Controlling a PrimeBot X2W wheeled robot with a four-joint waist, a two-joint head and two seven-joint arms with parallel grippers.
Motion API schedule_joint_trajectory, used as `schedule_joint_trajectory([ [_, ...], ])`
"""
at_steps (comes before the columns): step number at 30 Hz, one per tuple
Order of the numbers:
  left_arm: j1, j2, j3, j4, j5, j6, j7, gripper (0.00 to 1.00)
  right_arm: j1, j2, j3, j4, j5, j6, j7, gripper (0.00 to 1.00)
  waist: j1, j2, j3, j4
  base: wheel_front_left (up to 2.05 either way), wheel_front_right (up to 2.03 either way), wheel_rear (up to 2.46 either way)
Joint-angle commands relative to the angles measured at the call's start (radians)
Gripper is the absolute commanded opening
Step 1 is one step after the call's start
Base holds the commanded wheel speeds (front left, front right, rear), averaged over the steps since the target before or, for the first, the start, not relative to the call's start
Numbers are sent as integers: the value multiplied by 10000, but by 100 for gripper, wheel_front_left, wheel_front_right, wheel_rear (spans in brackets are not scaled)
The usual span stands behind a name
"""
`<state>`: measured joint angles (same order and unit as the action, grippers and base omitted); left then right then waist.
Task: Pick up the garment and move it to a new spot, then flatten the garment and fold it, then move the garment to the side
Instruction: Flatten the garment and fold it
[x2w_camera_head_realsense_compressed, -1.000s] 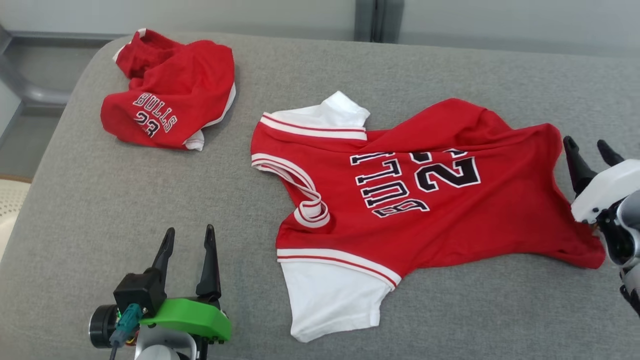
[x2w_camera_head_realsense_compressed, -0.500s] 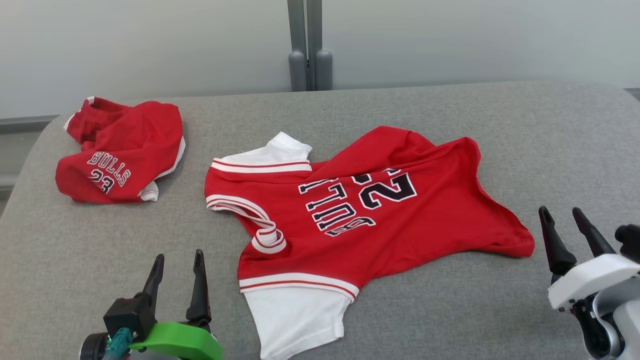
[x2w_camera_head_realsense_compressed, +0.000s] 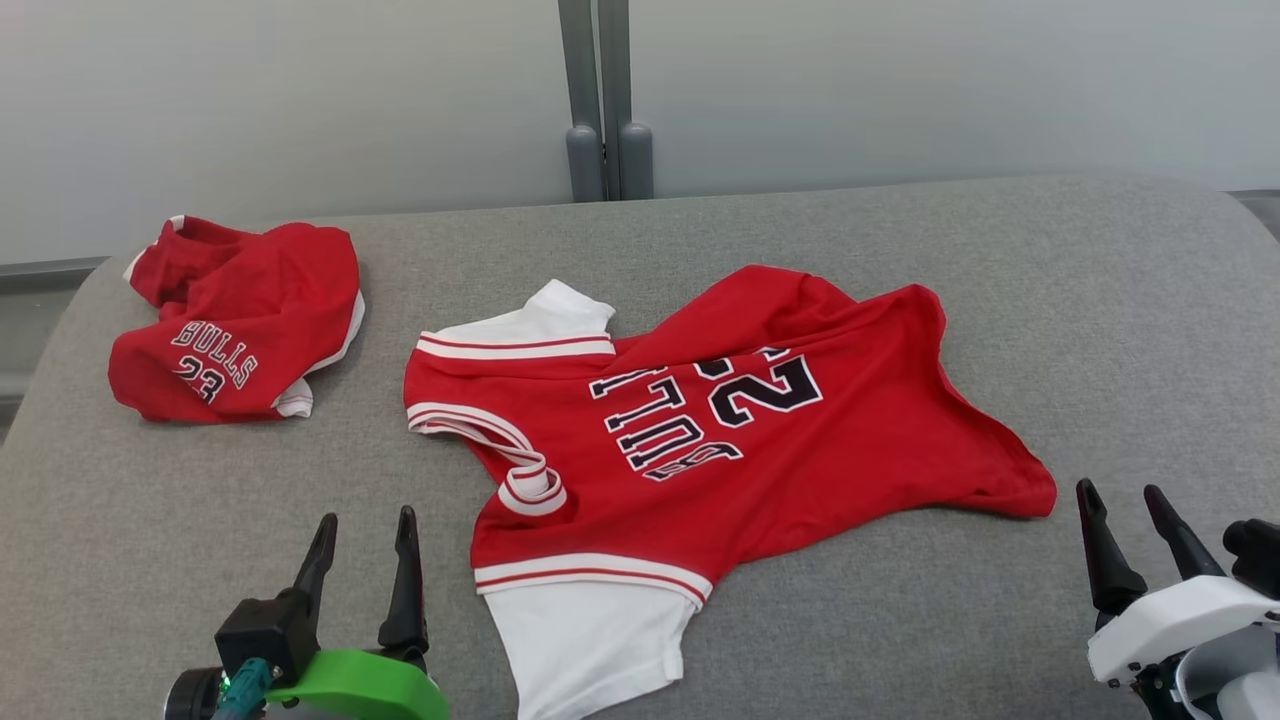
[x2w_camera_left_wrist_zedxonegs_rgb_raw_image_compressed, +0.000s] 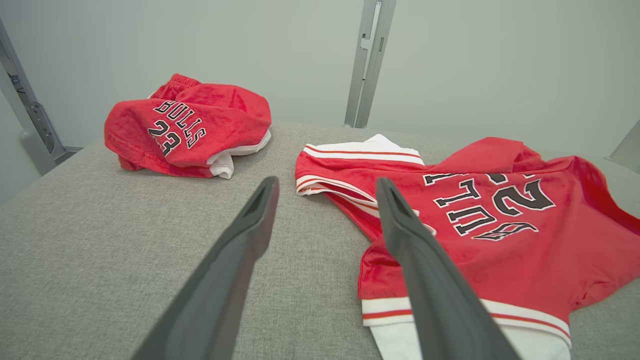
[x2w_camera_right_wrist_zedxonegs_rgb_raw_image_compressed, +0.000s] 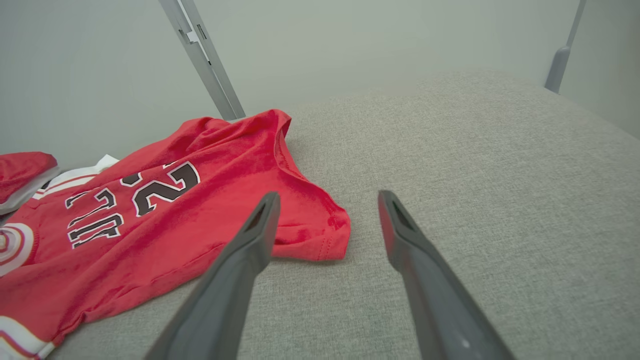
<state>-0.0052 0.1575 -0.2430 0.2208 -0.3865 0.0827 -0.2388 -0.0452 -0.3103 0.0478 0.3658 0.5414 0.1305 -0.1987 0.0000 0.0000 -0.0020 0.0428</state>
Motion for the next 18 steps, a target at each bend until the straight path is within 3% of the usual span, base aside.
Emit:
schedule_joint_trajectory([
  [1, 133, 29, -8, -3, -90, 33, -10, 100, 116, 41, -60, -69, -108, 4, 42, 100, 0, 0, -21, 23, 0, 0, 0],
  [12, 163, -45, -341, 94, -199, -111, 282, 100, 254, 173, -381, -378, -301, 4, 281, 100, 0, 0, -120, 15, 0, 0, 0],
  [18, 173, -248, -620, 286, -904, -474, 1611, 100, 220, 172, -699, -543, -426, 4, 341, 100, 0, 0, -53, -4, 0, 0, 0],
])
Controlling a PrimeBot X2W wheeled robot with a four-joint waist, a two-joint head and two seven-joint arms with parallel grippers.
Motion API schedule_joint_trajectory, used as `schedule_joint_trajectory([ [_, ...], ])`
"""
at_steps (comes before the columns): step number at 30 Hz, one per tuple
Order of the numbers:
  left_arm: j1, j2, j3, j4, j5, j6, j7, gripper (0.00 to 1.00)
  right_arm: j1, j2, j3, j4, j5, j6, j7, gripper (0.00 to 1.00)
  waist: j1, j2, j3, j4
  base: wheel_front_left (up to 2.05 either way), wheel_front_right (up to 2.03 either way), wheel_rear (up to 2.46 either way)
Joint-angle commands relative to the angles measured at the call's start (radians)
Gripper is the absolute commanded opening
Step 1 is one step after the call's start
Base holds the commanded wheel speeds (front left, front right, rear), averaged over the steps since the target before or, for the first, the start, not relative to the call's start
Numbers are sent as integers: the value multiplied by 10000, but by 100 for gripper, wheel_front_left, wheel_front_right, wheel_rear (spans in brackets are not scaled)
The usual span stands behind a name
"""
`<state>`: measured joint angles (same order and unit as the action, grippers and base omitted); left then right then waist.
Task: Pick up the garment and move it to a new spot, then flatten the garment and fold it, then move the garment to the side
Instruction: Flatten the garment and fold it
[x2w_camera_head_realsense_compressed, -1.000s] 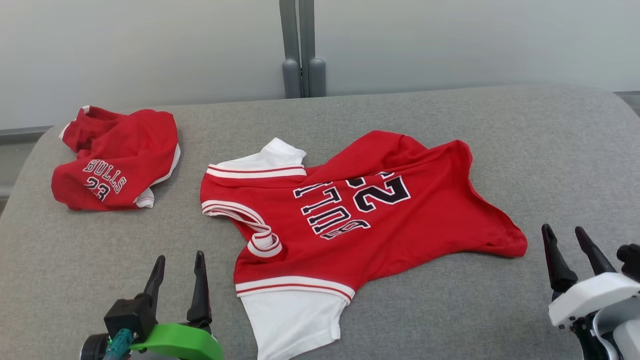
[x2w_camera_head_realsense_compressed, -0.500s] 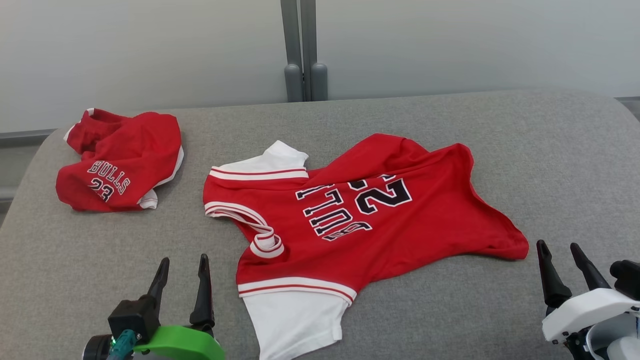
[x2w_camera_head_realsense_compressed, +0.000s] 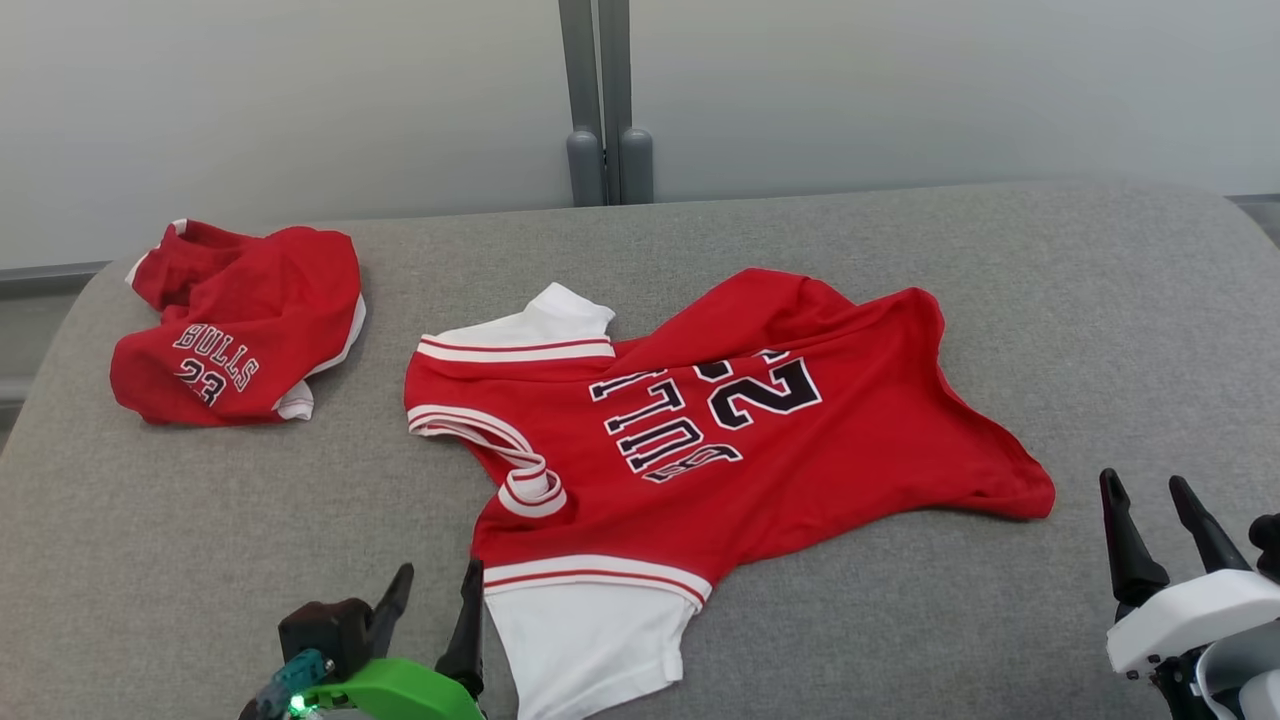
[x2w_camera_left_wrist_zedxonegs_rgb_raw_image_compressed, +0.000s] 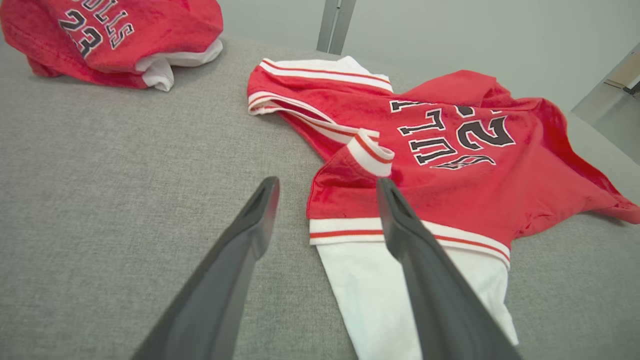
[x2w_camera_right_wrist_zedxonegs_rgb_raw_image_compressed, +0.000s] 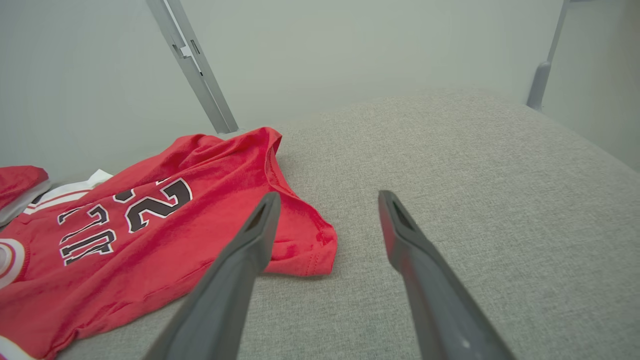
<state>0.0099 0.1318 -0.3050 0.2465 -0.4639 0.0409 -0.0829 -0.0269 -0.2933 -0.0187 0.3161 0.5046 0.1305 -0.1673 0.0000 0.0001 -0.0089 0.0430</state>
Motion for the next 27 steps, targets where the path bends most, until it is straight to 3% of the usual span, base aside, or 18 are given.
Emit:
schedule_joint_trajectory([
  [1, -13, 0, -18, 70, -205, -96, 250, 100, 33, 15, -70, -75, -66, 4, 44, 100, 0, -1, 34, -6, 0, 0, 0],
  [11, -1343, 277, -315, 1708, -836, -475, 2837, 100, -192, 77, -147, -275, -129, 5, 222, 100, 0, -1, 459, -227, 0, 0, 0],
  [20, -2387, 95, -353, 3089, -1181, -898, 3046, 100, -374, 14, -118, -227, -113, 5, 270, 100, 0, -1, 690, -522, 0, 0, 0],
  [22, -2500, 36, -383, 3323, -1221, -1008, 2986, 49, -378, 11, -110, -202, -106, 5, 276, 100, 0, -1, 706, -533, 0, 0, 0],
  [23, -2526, 19, -409, 3436, -1231, -1047, 2933, 12, -371, 8, -115, -190, -102, 5, 269, 100, 0, -1, 705, -530, 0, 0, 0],
  [24, -2554, 12, -391, 3498, -1242, -1045, 2850, 0, -363, 5, -126, -184, -98, 5, 267, 100, 0, -1, 706, -520, 0, 0, 0],
  [27, -2673, 64, -326, 3696, -1256, -998, 2657, 0, -344, 22, -153, -157, -113, 5, 262, 100, 0, -1, 705, -474, 0, 0, 0],
])
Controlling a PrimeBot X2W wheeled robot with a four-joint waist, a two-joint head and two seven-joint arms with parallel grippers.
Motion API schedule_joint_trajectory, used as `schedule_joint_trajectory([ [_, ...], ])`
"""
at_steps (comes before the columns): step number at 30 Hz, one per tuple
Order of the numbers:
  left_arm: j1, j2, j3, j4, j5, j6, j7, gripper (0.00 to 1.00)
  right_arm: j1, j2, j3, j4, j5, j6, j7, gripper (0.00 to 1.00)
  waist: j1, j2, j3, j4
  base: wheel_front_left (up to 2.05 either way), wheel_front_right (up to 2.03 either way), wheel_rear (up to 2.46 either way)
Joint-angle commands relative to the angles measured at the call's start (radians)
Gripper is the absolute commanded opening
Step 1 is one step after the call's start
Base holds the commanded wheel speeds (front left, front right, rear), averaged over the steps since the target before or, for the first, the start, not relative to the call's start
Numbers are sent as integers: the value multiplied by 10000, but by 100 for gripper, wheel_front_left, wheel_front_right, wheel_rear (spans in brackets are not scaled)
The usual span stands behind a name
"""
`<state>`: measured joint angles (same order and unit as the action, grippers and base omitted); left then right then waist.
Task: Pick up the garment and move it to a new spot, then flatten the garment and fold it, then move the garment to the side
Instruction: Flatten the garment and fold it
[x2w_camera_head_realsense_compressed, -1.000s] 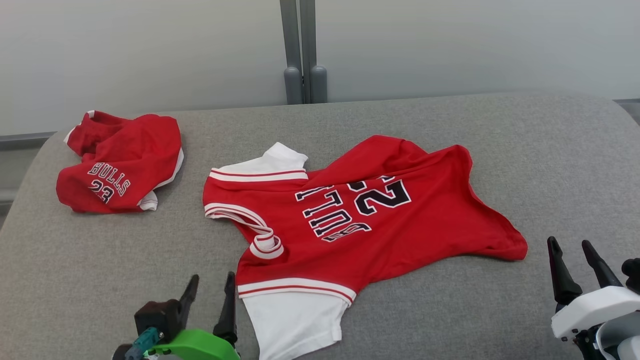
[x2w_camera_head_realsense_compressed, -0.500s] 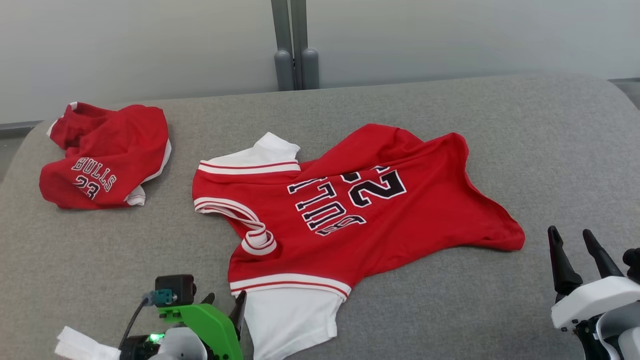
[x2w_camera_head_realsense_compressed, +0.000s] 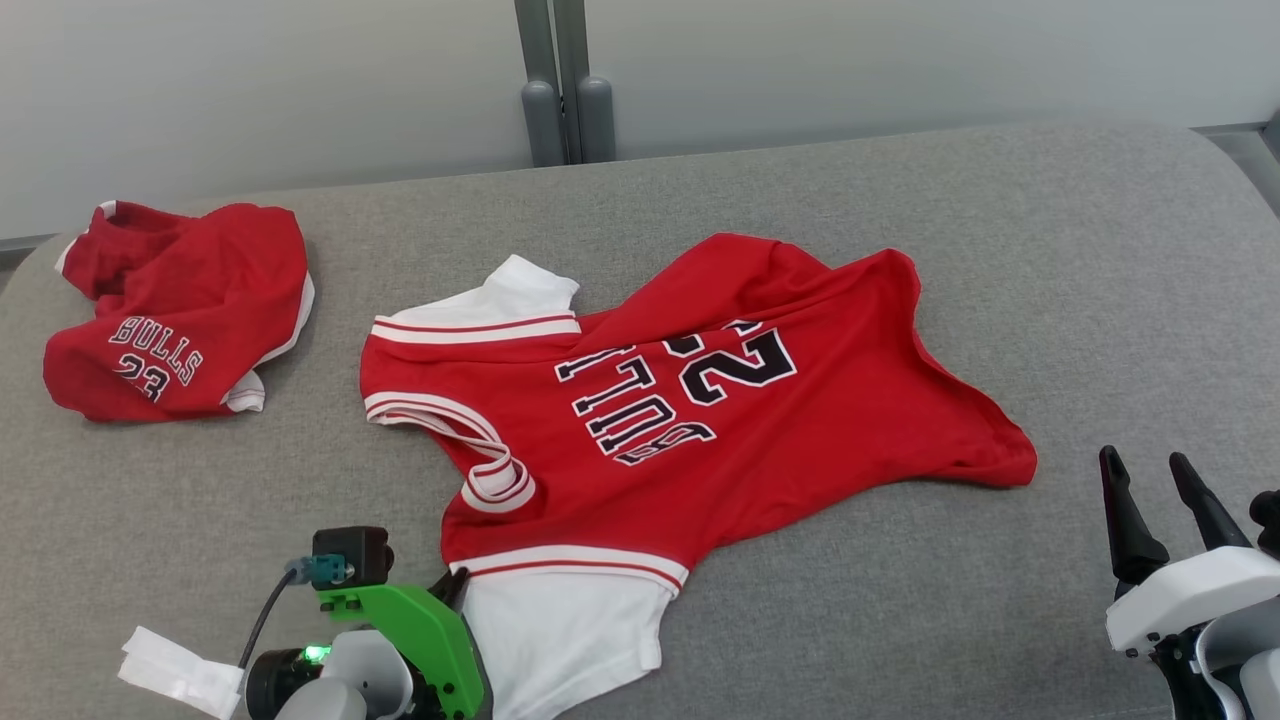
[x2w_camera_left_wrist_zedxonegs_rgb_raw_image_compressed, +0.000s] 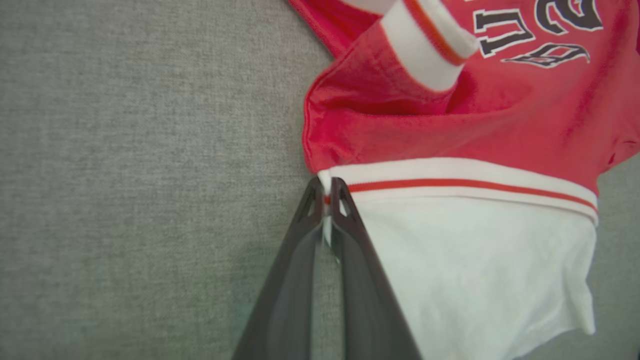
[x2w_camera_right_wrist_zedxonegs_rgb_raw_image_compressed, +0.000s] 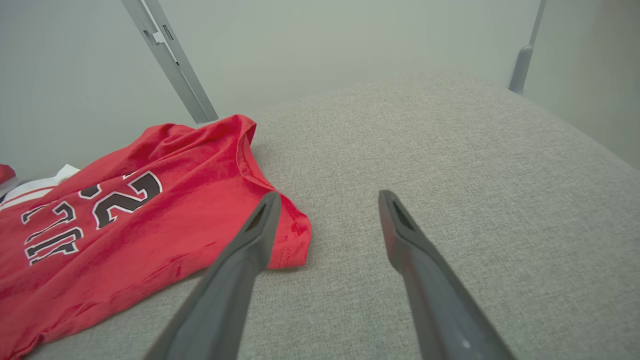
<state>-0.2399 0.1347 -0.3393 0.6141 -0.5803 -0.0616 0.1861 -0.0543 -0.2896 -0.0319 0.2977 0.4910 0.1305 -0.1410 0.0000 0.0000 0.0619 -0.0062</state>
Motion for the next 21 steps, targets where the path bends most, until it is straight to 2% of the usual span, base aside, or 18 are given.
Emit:
schedule_joint_trajectory([
  [1, -202, 49, 58, 34, -133, 22, -93, 0, -76, -7, -21, 32, 21, 5, 3, 100, 0, 0, -5, 35, 0, 0, 0],
  [13, -176, 900, 804, -31, -382, 438, -367, 0, -186, -51, 6, 70, 37, 5, 68, 100, 0, 0, 92, -44, 0, 0, 0],
  [14, -104, 939, 851, -47, -410, 467, -410, 7, -192, -47, 21, 94, 49, 5, 71, 100, 0, 0, 79, -73, 0, 0, 0],
  [15, -50, 958, 873, -71, -421, 496, -442, 57, -187, -45, 26, 110, 50, 5, 65, 100, 0, 0, 70, -88, 0, 0, 0],
  [16, 26, 962, 893, -106, -438, 509, -496, 100, -170, -40, 38, 129, 49, 5, 58, 100, 0, 0, 54, -104, 0, 0, 0],
  [21, 433, 1086, 995, -551, -367, 584, -998, 100, -38, 5, 59, 180, -13, 5, 41, 100, 0, 0, -89, -125, 0, 0, 0],
])
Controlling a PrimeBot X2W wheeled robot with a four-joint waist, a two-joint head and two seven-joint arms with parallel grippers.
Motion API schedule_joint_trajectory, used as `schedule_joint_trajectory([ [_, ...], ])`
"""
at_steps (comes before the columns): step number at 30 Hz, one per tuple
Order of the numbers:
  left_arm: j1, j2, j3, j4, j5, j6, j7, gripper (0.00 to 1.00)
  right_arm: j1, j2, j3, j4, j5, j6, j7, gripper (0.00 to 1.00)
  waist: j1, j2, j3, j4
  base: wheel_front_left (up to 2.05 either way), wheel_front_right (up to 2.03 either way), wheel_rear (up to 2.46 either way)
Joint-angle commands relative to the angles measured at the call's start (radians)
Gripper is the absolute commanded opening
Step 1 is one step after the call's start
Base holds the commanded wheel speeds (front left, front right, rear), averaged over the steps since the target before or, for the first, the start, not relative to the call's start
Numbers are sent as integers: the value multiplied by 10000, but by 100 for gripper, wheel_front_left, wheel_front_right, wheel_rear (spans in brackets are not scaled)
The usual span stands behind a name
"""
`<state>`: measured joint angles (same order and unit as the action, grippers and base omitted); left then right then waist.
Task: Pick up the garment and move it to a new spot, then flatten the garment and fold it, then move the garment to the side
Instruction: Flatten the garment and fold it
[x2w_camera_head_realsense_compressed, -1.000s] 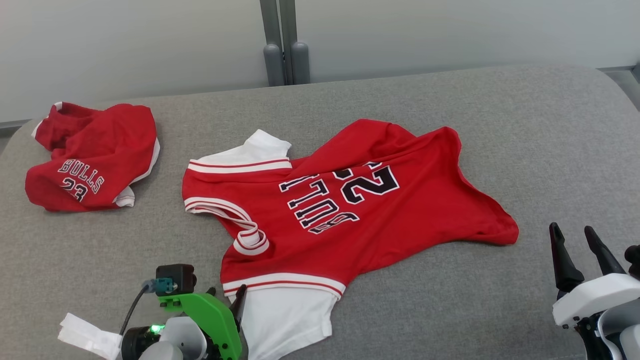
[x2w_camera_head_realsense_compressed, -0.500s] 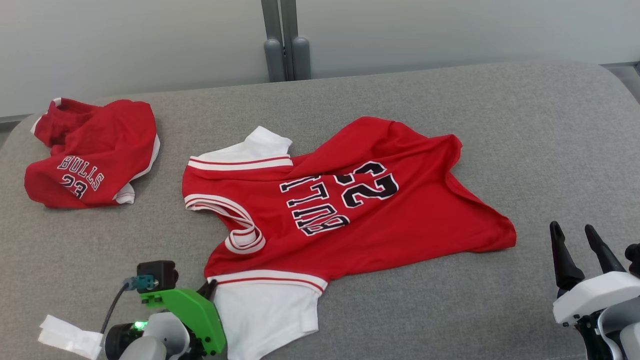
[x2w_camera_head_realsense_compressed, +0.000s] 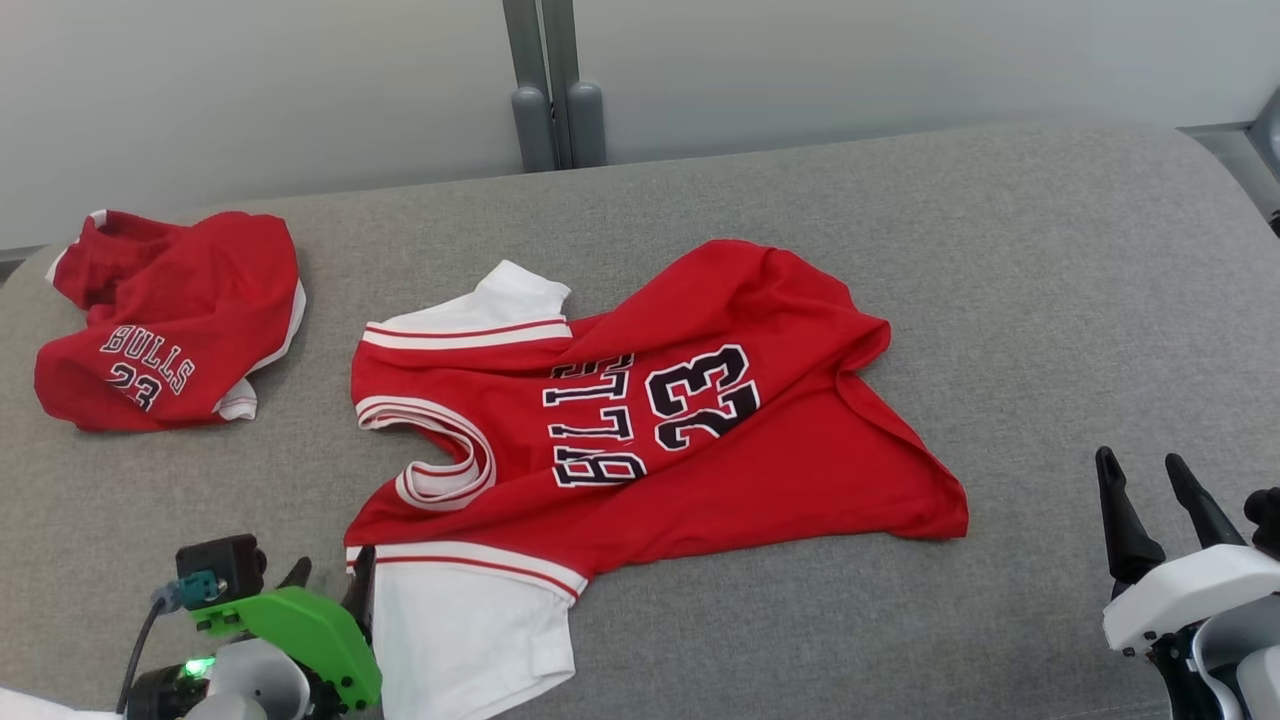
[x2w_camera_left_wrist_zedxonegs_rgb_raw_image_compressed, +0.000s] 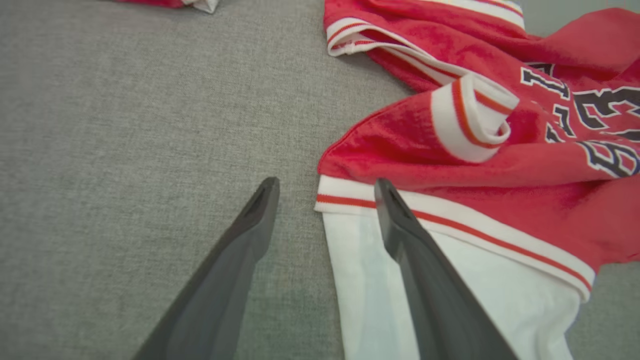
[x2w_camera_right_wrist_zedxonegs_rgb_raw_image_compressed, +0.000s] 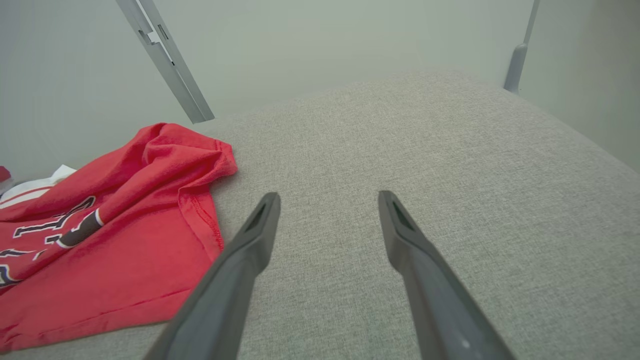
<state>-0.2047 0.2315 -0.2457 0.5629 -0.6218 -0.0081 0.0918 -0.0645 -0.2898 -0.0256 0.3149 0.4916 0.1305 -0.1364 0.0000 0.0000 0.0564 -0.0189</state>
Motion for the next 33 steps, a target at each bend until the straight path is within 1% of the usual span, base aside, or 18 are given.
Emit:
schedule_joint_trajectory([
  [1, 163, 202, 89, -240, 124, 96, -237, 100, 92, 3, 0, -12, -40, 5, -39, 100, 0, 0, -70, 22, 0, 0, 0],
  [4, 478, 497, 136, -968, 477, 294, -794, 100, 164, 0, 15, -64, -101, 5, -116, 100, 0, 0, -208, 116, 0, 0, 0],
  [9, 1113, 907, 477, -2687, 1062, 869, -2172, 100, 346, 92, 144, -138, -154, 5, -290, 100, 0, 0, -573, 297, 0, 0, 0],
  [10, 1268, 986, 480, -3097, 1204, 921, -2458, 100, 374, 113, 178, -177, -179, 5, -357, 100, 0, 0, -633, 321, 0, 0, 0],
  [13, 1728, 946, 587, -3992, 1446, 1213, -3018, 100, 405, 168, 274, -250, -242, 5, -471, 100, 0, 0, -782, 360, 0, 0, 0],
  [16, 2218, 739, 555, -4844, 1780, 1485, -3361, 100, 514, 211, 282, -257, -306, 5, -595, 100, 0, 0, -890, 400, 0, 0, 0],
  [19, 2690, 531, 386, -5231, 2119, 1565, -3500, 100, 728, 277, 134, -295, -397, 5, -727, 100, 0, 0, -965, 465, 0, 0, 0],
  [21, 2956, 345, 244, -5182, 2257, 1579, -3537, 100, 871, 346, 48, -387, -470, 5, -872, 100, 0, 0, -994, 516, 0, 0, 0],
  [26, 3100, -81, 373, -5121, 2347, 1640, -3570, 100, 1172, 377, -26, -622, -655, 5, -1092, 100, 0, 0, -1059, 619, 0, 0, 0],
  [33, 3135, -210, 593, -5106, 2644, 1444, -3571, 100, 1070, 391, -16, -837, -767, 5, -1196, 100, 0, 0, -1109, 588, 0, 0, 0],
])
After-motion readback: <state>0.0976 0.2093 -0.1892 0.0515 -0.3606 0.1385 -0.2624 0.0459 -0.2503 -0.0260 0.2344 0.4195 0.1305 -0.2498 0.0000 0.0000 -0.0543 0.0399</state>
